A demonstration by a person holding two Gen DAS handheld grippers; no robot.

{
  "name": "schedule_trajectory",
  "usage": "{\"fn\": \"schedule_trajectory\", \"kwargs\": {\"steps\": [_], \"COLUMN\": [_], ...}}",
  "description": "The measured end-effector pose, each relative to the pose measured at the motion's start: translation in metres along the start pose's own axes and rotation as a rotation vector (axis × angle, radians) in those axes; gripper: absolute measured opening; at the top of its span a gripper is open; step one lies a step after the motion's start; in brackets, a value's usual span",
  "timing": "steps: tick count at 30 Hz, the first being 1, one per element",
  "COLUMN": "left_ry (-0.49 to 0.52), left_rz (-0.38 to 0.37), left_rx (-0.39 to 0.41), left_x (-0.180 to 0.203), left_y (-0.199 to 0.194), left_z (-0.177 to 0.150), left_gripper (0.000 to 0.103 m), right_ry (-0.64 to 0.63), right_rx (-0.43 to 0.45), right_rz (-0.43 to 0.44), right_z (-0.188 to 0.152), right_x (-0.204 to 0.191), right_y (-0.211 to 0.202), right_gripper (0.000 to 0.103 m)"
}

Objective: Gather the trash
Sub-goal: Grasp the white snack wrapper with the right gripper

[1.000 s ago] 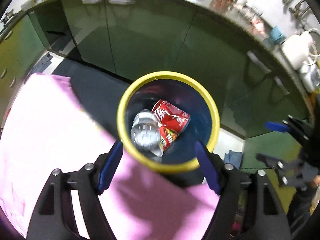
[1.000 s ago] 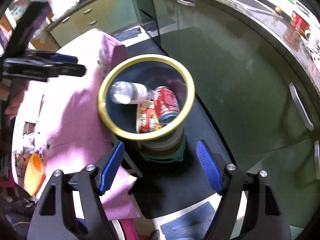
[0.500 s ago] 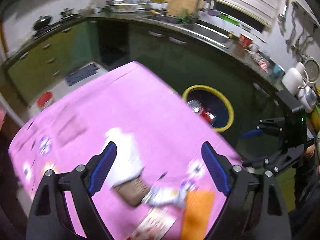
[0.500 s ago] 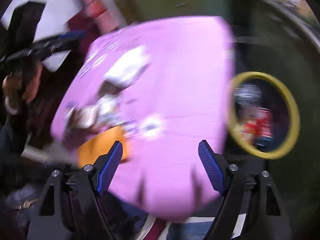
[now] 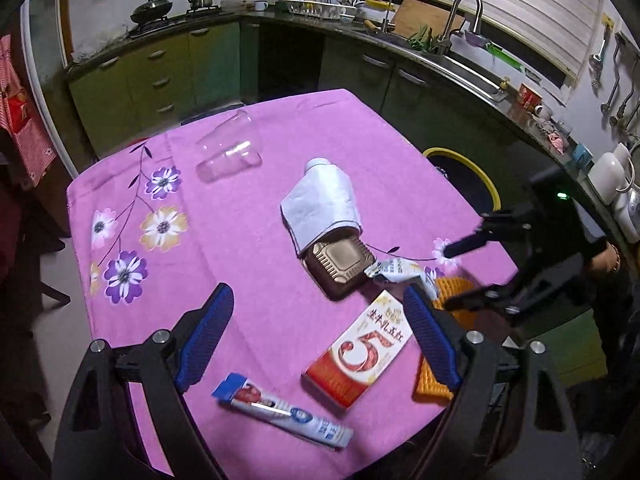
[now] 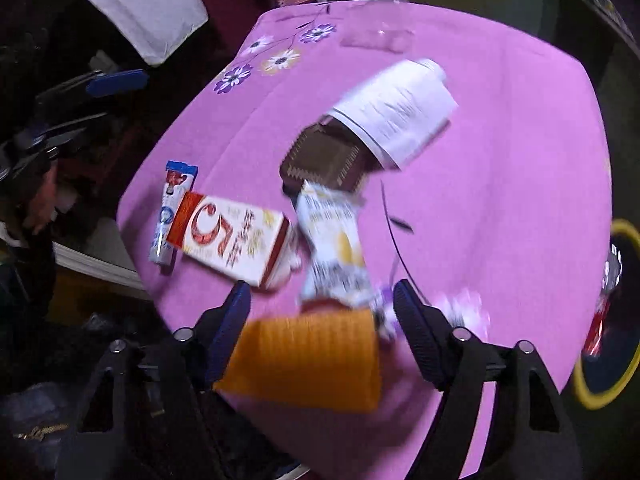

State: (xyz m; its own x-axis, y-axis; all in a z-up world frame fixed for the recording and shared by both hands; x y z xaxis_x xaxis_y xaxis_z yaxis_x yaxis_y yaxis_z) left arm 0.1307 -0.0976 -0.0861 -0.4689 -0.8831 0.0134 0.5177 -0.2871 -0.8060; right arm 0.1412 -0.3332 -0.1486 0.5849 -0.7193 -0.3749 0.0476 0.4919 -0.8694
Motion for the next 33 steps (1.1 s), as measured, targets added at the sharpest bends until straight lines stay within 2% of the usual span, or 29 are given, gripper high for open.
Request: {"fn": "schedule_trajectory", "kwargs": {"steps": [6,9,11,13,14,16,20,24,27,29,33], "left_ry": [0.006,0.019,0.031,0.046,0.053,0.067,0.091,0.130,0.156,0.182,0.220], "left_rz": [0.009,0.006,0.003,0.000,-0.003,-0.005,-0.010,-0.018,-0.028,-0.042,-0.069], "left_rx": [0.013,0.011,0.008,0.004,0.001,-0.002,-0.005,-0.007,-0.006,-0.005,-0.002], "left_x": [-0.004,-0.003,-0.001,0.002,0.004,0.008,0.014,0.026,0.035,0.046,0.062], "left_y": [-0.009,-0.010,-0.010,-0.009,-0.009,-0.008,-0.007,-0.009,-0.010,-0.012,-0.013], "left_z": [-0.006,-0.010,-0.012,-0.013,-0.014,-0.014,-0.013,-0.013,-0.012,-0.011,-0.010], "left_gripper": [0.083,0.084,0.084,0.084,0.084,0.085,0.086,0.086,0.086,0.086,0.086], "right_ry": [-0.001,0.015,0.017,0.017,0.015,0.022,0.024,0.051,0.132,0.221,0.403], "right_rx": [-0.081,-0.103,-0.115,-0.123,-0.122,-0.101,-0.035,0.056,0.139,0.196,0.231], "right_rz": [-0.039,-0.022,-0.021,-0.018,-0.018,-0.019,-0.013,-0.039,-0.100,-0.169,-0.327], "right_z": [0.020,0.022,0.022,0.023,0.023,0.025,0.030,0.027,0.017,0.002,-0.036], "right_x": [0.008,0.012,0.015,0.016,0.015,0.017,0.015,0.026,0.060,0.099,0.184], "right_y": [0.031,0.037,0.042,0.046,0.046,0.042,0.020,-0.022,-0.064,-0.094,-0.132], "right_gripper": [0.058,0.054,0.048,0.036,0.036,0.031,0.031,0.031,0.031,0.031,0.031]}}
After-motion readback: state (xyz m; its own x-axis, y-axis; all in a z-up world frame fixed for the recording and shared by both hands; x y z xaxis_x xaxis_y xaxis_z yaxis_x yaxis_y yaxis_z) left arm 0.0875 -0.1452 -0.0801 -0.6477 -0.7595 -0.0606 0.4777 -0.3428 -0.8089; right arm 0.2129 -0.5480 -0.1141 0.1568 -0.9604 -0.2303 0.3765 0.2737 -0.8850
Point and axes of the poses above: each gripper's, at about its wrist camera, not at the fingertips, and y roughly the way its jaws point, x to its right, z to its top, the point moved 6 cm from there along y, roughly the way its jaws point, and after that the axes turned 7 degrees about z, right-handed, at the moved point
